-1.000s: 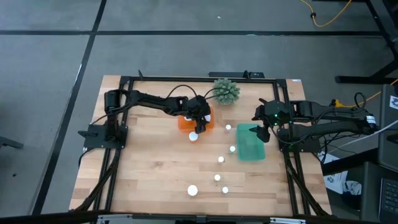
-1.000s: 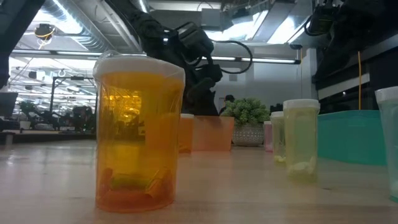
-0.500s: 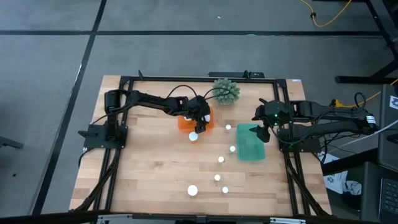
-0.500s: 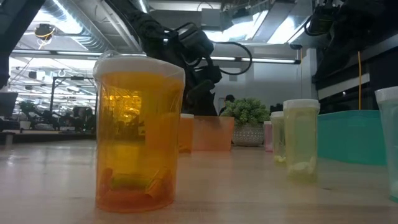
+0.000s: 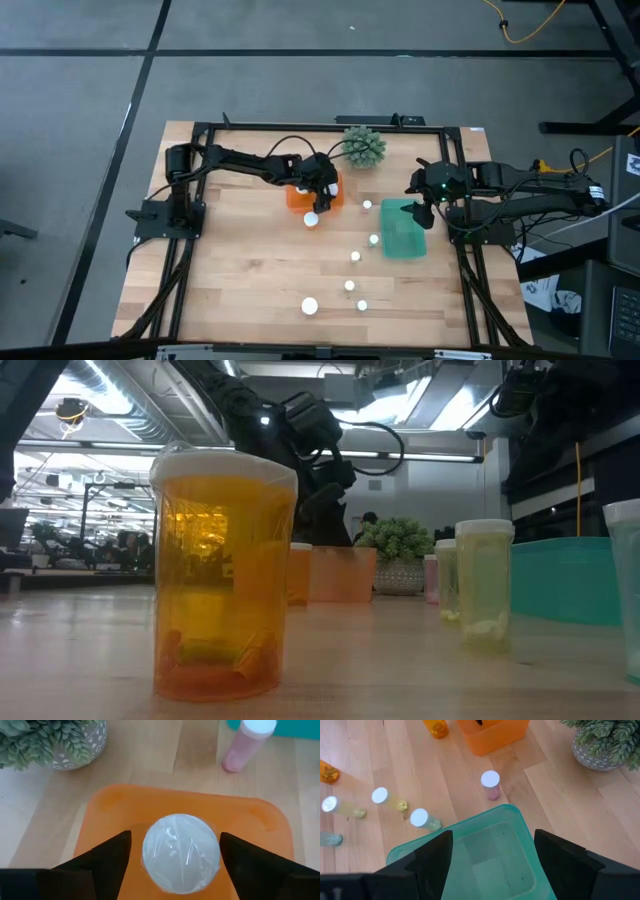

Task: Pick and place medicine bottles into bin by pill shape (circle, oval)
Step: Put the orange pill bottle into the orange bin

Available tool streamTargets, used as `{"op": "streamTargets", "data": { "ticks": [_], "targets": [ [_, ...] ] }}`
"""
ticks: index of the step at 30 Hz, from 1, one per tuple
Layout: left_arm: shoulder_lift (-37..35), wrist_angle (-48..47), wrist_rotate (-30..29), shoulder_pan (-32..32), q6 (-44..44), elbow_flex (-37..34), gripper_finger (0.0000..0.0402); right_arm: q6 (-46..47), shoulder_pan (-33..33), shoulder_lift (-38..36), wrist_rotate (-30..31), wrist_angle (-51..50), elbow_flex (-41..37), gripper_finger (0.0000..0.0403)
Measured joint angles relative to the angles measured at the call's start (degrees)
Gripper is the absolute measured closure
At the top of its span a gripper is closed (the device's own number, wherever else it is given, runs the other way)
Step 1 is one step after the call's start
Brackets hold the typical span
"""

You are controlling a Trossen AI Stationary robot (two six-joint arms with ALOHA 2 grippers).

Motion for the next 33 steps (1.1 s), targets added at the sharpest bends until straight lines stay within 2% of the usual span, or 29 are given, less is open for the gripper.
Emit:
{"op": "streamTargets", "data": {
  "ticks": [5,10,13,16,18,25,29,33],
  "targets": [
    [-1.97,0.09,-1.01,0.00,1.77,0.00,0.0091,0.00,0.00,0.00,0.00,-0.02,0.00,0.0121],
    [-7.27,-0.39,-2.08,-0.29,2.34,0.00,0.0092,0.00,0.00,-0.01,0.00,-0.09,0.00,0.0121],
    [-11.59,-1.82,-2.44,-1.19,-0.39,0.00,0.0092,0.00,0.00,-0.02,0.00,-0.15,0.00,0.0121],
    [-15.56,-5.05,-2.30,-3.62,-7.73,0.03,0.0090,0.00,-0.02,-0.02,0.00,-0.22,0.00,0.0121],
    [-17.86,-9.59,-1.89,-6.20,-10.62,0.07,0.0092,0.00,0.00,-0.02,0.00,-0.30,0.00,0.0121],
    [-21.59,-25.86,-3.09,-20.55,-10.56,0.07,0.0097,0.02,-0.02,-0.02,-0.02,-0.33,-0.02,0.0121],
    [-17.49,-29.81,-5.89,-29.55,-10.57,0.06,0.0097,0.09,-0.02,-0.02,0.00,-0.35,-0.04,0.0121],
    [-11.90,-29.07,-6.32,-35.59,-10.82,0.00,0.0098,0.08,-0.02,-0.02,-0.01,-0.13,-0.04,0.0121]
  ]
}}
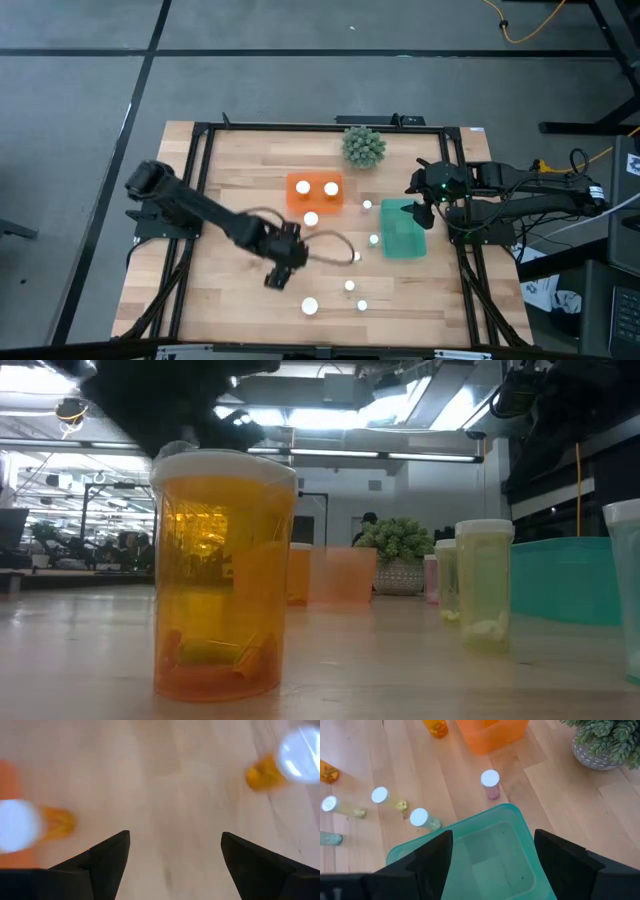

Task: Pick and place medicine bottles into bin by pill shape (circle, oval)
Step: Put the orange pill bottle into the orange bin

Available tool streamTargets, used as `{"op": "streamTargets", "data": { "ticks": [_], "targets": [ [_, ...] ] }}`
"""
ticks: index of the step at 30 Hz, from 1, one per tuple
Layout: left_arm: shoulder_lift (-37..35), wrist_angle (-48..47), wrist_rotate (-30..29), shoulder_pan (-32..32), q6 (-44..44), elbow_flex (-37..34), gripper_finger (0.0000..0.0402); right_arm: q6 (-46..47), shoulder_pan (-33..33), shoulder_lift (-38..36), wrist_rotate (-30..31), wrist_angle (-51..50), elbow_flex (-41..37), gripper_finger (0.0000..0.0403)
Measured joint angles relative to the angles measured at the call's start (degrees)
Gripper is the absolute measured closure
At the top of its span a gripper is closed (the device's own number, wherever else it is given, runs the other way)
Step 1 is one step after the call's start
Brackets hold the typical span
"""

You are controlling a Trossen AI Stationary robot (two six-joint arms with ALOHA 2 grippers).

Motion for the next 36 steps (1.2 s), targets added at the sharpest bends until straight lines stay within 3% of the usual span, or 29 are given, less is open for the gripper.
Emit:
{"op": "streamTargets", "data": {
  "ticks": [4,11,22,36],
  "targets": [
    [4.96,1.03,1.54,-2.99,-1.00,0.00,0.0098,0.95,0.00,0.00,-0.06,0.13,0.00,0.0121],
    [12.52,14.98,7.52,-6.49,-3.10,0.00,0.0098,3.16,0.00,0.00,-0.72,-0.70,0.00,0.0121],
    [13.63,31.00,2.09,-9.46,-2.42,0.00,0.0098,3.08,0.00,0.00,-0.72,-0.75,0.00,0.0121],
    [13.63,32.72,1.56,-7.99,-1.31,0.00,0.0107,2.98,0.00,0.00,-0.72,-1.16,0.00,0.0121]
  ]
}}
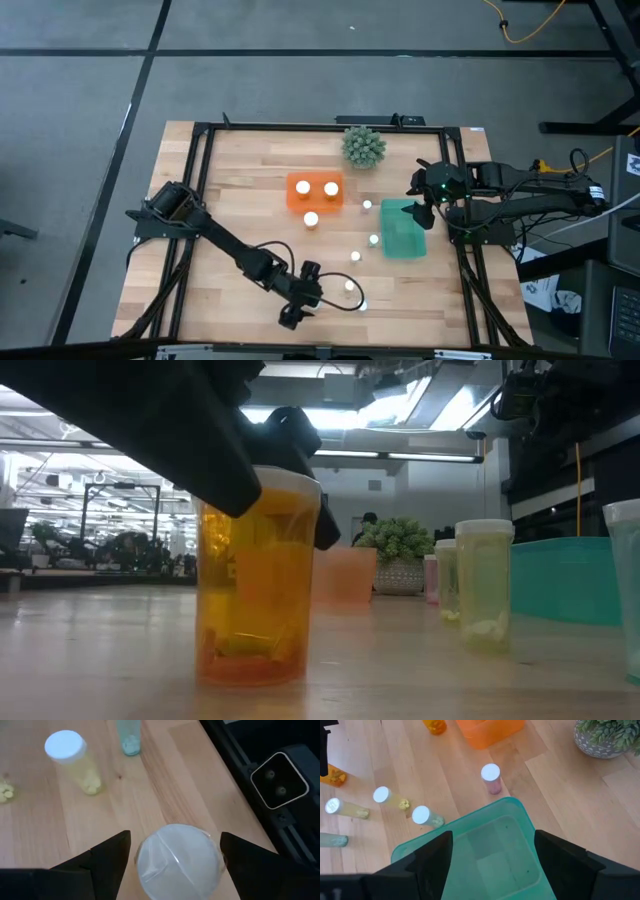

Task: Pick and place medicine bottles into bin by pill shape (circle, oval)
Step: Put the orange pill bottle into the orange bin

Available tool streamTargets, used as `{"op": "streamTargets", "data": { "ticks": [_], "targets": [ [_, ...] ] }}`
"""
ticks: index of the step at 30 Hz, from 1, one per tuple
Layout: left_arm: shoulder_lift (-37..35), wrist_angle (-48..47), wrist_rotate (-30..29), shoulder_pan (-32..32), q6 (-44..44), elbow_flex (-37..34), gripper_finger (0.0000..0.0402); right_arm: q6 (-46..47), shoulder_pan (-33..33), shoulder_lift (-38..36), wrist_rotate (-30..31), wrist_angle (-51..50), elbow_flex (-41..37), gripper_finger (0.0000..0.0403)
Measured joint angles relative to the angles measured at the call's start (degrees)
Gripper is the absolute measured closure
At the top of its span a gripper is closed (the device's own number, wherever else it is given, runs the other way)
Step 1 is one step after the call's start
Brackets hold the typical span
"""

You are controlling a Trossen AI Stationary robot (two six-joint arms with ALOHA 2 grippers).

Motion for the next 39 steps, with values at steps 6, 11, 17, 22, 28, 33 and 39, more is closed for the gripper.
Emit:
{"op": "streamTargets", "data": {
  "ticks": [6,11,17,22,28,33,39],
  "targets": [
    [0.00,-0.06,0.00,0.19,0.04,0.00,0.0154,0.00,0.00,0.00,0.02,0.00,0.00,0.0121],
    [-1.23,-2.79,0.13,2.00,-0.28,0.00,0.0202,0.00,0.00,0.00,0.02,0.00,0.00,0.0121],
    [-8.89,-10.77,-2.54,8.09,0.40,0.02,0.0216,0.00,0.00,0.02,0.04,0.02,0.00,0.0121],
    [-17.55,-14.34,-6.12,15.30,8.84,0.02,0.0216,0.00,0.01,0.01,0.06,0.05,0.01,0.0121],
    [-22.80,-17.51,-7.28,27.84,8.81,0.11,0.0216,-0.16,0.00,0.02,0.21,0.28,0.01,0.0121],
    [-21.94,-17.14,-2.47,37.43,8.86,0.09,0.0215,-0.24,0.01,0.02,0.20,0.32,0.01,0.0121],
    [-18.90,-16.55,-0.52,43.56,10.58,0.04,0.0215,-0.24,0.00,0.02,0.20,0.26,0.02,0.0121]
  ]
}}
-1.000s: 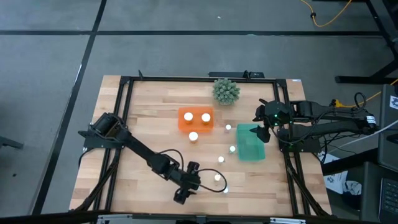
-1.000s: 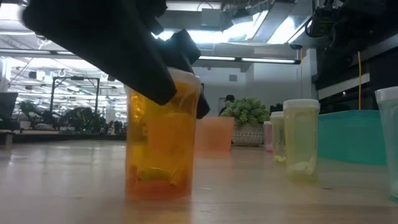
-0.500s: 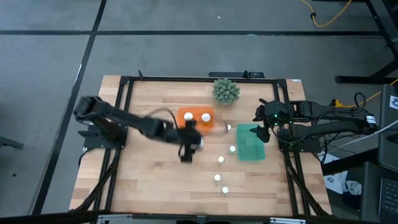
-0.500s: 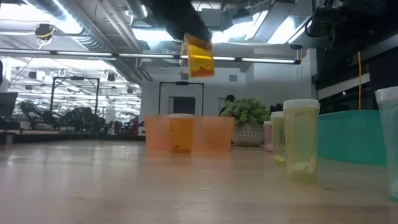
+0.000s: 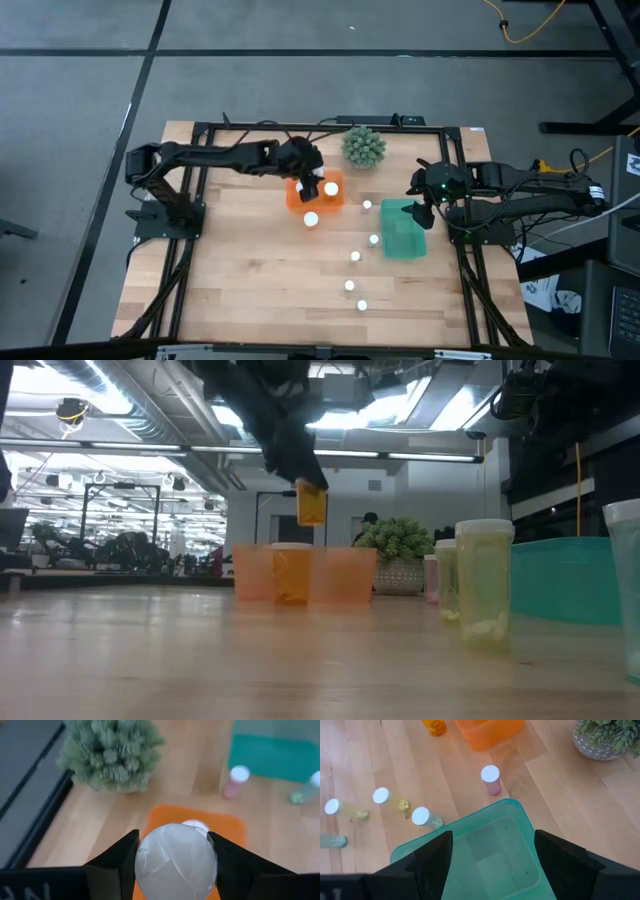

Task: Pick and place medicine bottles into bin by pill shape (circle, oval)
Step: Put the orange pill bottle into the orange bin

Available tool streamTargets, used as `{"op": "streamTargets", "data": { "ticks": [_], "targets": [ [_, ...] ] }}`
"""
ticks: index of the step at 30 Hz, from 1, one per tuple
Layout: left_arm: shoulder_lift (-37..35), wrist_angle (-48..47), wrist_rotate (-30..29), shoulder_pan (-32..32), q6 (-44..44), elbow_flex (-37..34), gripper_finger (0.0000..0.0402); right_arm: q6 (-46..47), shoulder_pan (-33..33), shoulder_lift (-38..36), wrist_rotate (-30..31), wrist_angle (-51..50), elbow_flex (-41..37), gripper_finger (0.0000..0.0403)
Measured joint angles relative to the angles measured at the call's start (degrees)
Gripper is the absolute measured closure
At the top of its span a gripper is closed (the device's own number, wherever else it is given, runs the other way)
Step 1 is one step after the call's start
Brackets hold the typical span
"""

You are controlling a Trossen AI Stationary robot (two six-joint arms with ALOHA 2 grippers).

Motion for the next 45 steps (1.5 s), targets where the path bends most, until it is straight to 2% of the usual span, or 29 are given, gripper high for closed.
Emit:
{"op": "streamTargets", "data": {
  "ticks": [5,21,25,30,35,41,45],
  "targets": [
    [3.89,0.55,3.50,1.85,0.19,0.00,0.0214,0.00,0.02,0.00,0.00,-0.04,-0.02,0.0121],
    [13.41,2.98,3.25,2.17,1.81,-0.04,0.0213,0.17,0.01,0.00,-0.07,-0.04,0.00,0.0121],
    [13.46,3.53,2.22,2.17,1.81,-0.04,0.0203,0.20,0.00,-0.02,-0.17,-0.10,0.00,0.0121],
    [13.28,3.32,-1.05,2.17,1.81,-0.04,0.0171,0.20,0.02,-0.02,-0.17,-0.15,0.00,0.0121],
    [12.49,3.44,-0.98,1.89,1.81,-0.04,0.0150,0.20,0.01,-0.02,-0.17,-0.22,0.00,0.0121],
    [8.00,3.05,-1.48,1.13,1.29,-0.04,0.0150,0.20,0.01,-0.02,-0.15,-0.28,0.00,0.0121],
    [3.16,0.69,-0.98,-1.63,-0.45,-0.02,0.0149,0.22,0.00,-0.02,-0.15,-0.28,0.00,0.0121]
  ]
}}
